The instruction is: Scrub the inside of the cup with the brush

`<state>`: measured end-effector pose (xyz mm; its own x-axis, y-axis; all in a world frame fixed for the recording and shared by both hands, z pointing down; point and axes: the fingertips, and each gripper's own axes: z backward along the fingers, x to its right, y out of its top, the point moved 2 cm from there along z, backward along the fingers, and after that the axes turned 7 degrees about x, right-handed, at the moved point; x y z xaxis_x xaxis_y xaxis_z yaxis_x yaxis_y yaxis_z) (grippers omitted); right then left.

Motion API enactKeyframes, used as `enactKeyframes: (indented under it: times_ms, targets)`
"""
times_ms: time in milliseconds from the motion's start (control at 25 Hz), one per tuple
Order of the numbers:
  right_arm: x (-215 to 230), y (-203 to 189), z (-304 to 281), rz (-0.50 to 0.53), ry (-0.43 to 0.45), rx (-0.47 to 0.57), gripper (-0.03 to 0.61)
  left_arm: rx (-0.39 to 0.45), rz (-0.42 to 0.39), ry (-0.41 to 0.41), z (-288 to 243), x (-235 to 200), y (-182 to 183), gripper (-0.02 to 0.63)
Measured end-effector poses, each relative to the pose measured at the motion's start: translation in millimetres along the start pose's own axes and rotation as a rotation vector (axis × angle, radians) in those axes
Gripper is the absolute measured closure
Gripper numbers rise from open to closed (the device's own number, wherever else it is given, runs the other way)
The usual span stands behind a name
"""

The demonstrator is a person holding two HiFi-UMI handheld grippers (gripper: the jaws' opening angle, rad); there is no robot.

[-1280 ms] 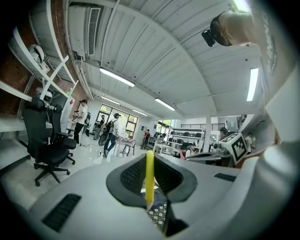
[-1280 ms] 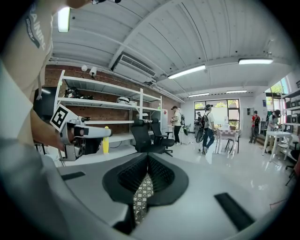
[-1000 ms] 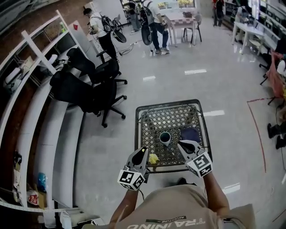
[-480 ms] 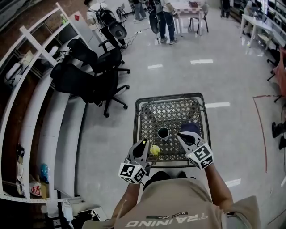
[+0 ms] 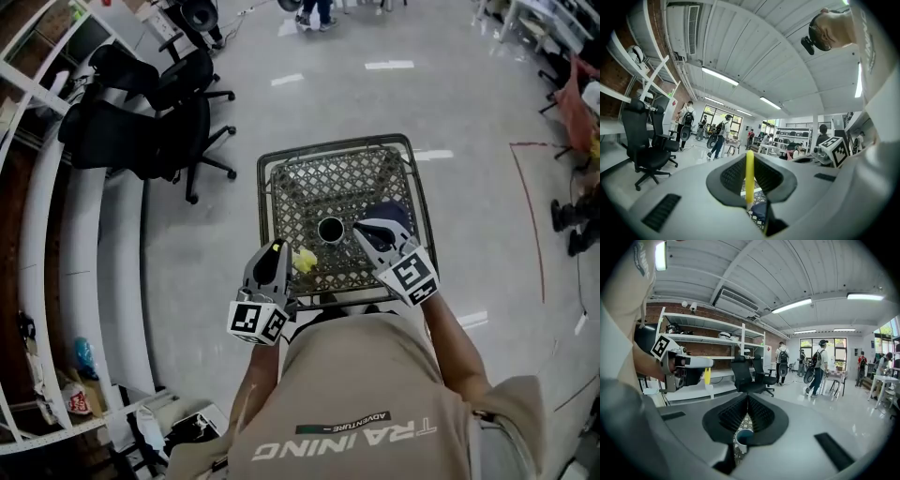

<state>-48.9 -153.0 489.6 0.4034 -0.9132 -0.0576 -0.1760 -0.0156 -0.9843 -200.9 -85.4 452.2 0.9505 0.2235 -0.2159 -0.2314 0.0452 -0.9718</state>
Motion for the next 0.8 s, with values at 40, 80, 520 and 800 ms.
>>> enactKeyframes:
  times_ms: [40,80,520,800]
  targets:
    - [-3,0,-4,-0.004,-0.008,-0.009,0.561,-0.006,0.004,-0.013,-1,-5,0,0.561]
    - [-6,-1,-8,-0.006,-0.015,-0.021,0.561,-0.011,0.006,-0.027,-2,-10,0,0.561]
    - [-36,-28,-44,-0.057,-0.058,-0.115,0.560,-0.076,0.063,-0.151,-12,-51,-21,0.561]
    - [-46,-40,-54,-0.024,-0.027,-0.142,0.560,-0.063,0.083,-0.177,-18,-57,-23,0.561]
